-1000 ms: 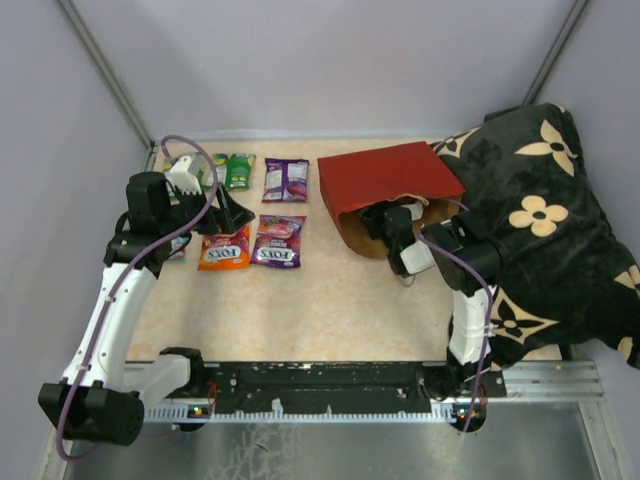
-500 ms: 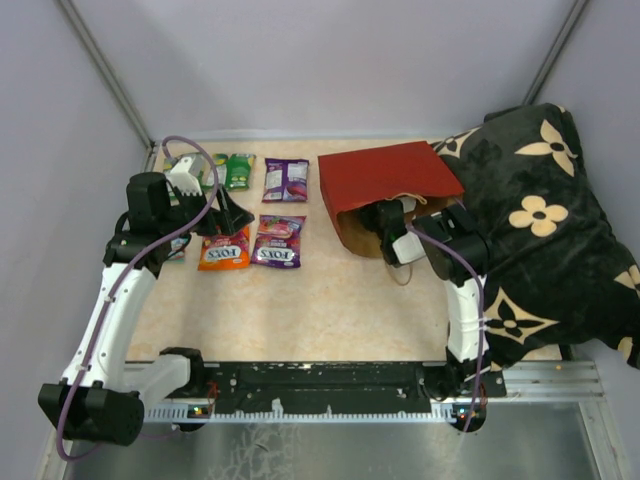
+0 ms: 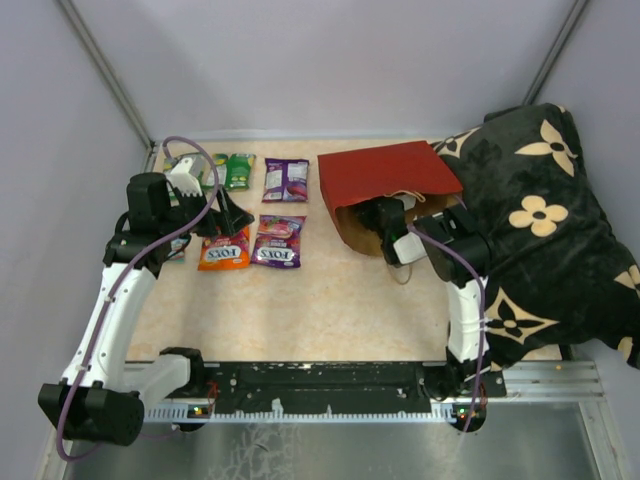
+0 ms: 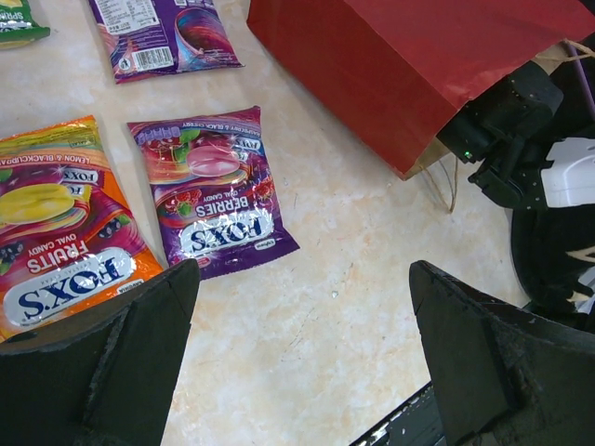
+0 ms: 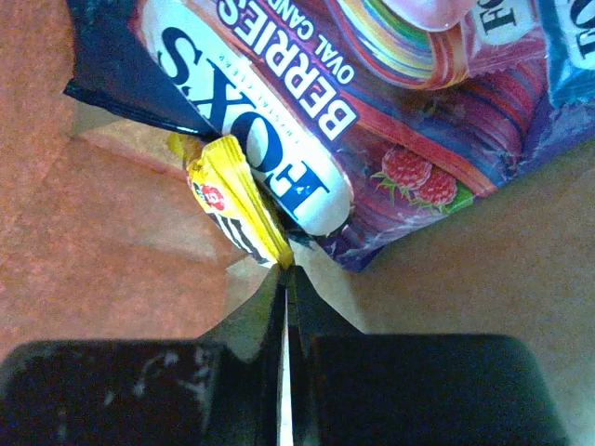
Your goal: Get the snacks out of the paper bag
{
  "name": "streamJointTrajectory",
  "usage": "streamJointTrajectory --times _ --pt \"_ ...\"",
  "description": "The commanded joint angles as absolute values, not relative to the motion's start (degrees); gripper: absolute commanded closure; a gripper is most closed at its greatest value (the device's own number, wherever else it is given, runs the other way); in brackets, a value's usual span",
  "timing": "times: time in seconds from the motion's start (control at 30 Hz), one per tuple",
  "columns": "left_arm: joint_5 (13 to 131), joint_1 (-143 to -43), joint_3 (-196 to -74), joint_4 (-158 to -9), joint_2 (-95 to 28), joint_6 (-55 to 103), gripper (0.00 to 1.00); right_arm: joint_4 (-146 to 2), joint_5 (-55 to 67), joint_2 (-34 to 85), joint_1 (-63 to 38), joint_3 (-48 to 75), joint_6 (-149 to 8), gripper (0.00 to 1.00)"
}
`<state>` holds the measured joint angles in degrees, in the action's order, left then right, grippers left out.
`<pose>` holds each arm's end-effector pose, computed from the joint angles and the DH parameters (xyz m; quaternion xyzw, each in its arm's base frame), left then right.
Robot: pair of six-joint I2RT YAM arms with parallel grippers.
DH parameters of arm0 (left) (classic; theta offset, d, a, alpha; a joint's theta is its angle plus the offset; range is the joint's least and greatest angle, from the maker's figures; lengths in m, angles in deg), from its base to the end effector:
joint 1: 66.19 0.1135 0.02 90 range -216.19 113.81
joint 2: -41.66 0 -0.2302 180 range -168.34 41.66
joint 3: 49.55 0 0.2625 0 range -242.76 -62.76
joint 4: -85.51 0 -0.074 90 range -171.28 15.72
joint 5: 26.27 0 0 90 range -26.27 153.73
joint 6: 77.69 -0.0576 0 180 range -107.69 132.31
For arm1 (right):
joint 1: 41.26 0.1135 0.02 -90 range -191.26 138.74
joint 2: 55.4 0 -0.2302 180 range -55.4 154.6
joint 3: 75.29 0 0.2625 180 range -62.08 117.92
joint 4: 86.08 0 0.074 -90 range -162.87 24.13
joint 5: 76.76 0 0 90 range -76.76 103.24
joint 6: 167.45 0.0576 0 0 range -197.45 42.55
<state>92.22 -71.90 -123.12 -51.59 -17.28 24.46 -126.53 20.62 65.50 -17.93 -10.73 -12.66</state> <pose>0.2609 -0.0537 0.3180 0.0793 0.8378 -0.2858 0.4584 0.3792 0.1555 0.0566 0.3182 0.7311 0.3813 0.4678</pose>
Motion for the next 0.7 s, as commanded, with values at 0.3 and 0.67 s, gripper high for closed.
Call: streamJointTrajectory --times 0.3,0.67 --pt "93.05 -71.57 -125.1 -52.11 -16.87 24.39 0.0 -131.74 22.72 44.52 -18.24 -27.01 -7.92 1.0" --pt "92.58 -71.51 -124.79 -52.36 -16.52 24.4 0.0 -116.66 24.01 17.4 -16.15 -40.92 -9.48 1.0"
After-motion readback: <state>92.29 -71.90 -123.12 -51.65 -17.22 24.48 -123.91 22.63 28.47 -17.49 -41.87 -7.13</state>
